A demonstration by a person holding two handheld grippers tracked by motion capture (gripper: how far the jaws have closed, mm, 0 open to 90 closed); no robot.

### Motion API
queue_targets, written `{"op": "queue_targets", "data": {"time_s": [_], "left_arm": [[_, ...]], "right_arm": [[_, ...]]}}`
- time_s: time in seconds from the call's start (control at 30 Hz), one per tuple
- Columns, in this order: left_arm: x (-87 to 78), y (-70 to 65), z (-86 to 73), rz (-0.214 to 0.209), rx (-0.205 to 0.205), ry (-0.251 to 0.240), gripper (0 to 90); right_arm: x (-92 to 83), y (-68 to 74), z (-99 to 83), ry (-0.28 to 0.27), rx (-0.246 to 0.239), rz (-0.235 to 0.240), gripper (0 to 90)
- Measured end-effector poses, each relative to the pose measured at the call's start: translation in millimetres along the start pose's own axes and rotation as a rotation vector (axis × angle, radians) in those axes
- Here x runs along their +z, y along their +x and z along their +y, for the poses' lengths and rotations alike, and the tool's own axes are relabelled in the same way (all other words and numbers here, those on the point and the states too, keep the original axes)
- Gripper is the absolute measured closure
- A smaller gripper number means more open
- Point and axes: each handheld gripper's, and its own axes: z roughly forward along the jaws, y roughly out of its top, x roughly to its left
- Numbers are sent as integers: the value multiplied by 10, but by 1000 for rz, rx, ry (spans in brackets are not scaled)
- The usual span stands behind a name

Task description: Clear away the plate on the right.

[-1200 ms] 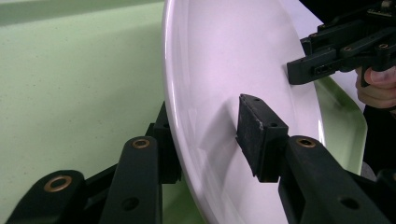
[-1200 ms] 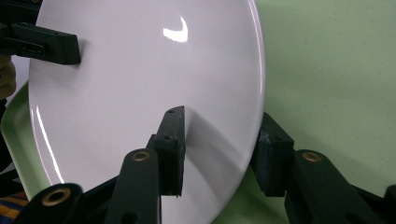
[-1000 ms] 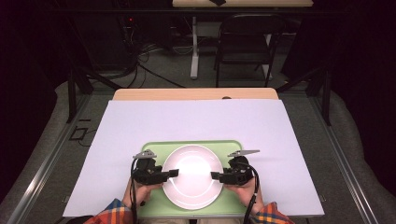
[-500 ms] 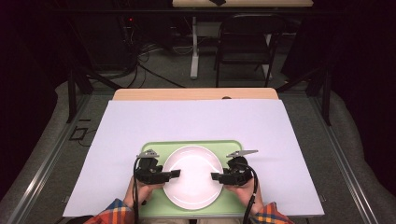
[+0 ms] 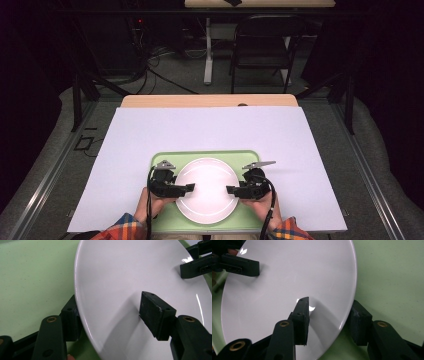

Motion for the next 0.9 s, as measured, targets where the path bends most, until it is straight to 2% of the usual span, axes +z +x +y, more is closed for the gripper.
{"op": "queue_targets", "data": {"time_s": [0.1, 0.17, 0.2, 0.23, 0.27, 0.3, 0.33, 0.43, 0.47, 0.63, 0.77, 0.83, 0.87, 0.9], "left_arm": [[1, -9, 2, 12, 12, 3, 376], [4, -18, 1, 18, 18, 4, 361], [7, -35, 1, 37, 52, 14, 346], [7, -35, 1, 37, 52, 14, 321], [20, -69, 1, 92, 106, 27, 282], [20, -69, 1, 92, 106, 27, 242], [30, -90, -2, 107, 127, 40, 206], [25, -97, -1, 110, 126, 36, 165], [5, -94, 6, 118, 134, 28, 155], [-77, -84, 23, 127, 135, -4, 113], [-128, -96, 28, 125, 153, -19, 92], [-158, -121, 30, 123, 169, -35, 85], [-205, -147, 35, 122, 193, -44, 84], [-205, -147, 35, 122, 193, -44, 78]], "right_arm": [[3, 14, -2, -1, -3, -8, 549], [2, 28, -1, 2, -21, -24, 538], [3, 40, -1, 5, -29, -32, 530], [4, 51, -3, 4, -39, -39, 525], [7, 60, -4, 4, -49, -41, 516], [7, 60, -4, 4, -49, -41, 516], [9, 70, -10, 4, -62, -44, 495], [7, 84, -10, 8, -78, -56, 455], [6, 97, -13, 9, -106, -76, 400], [-39, 127, 7, -12, -150, -68, 256], [-104, 149, 28, -35, -180, -67, 192], [-165, 167, 46, -60, -203, -63, 150], [-197, 177, 54, -69, -212, -61, 145], [-217, 184, 57, -74, -217, -60, 139]]}}
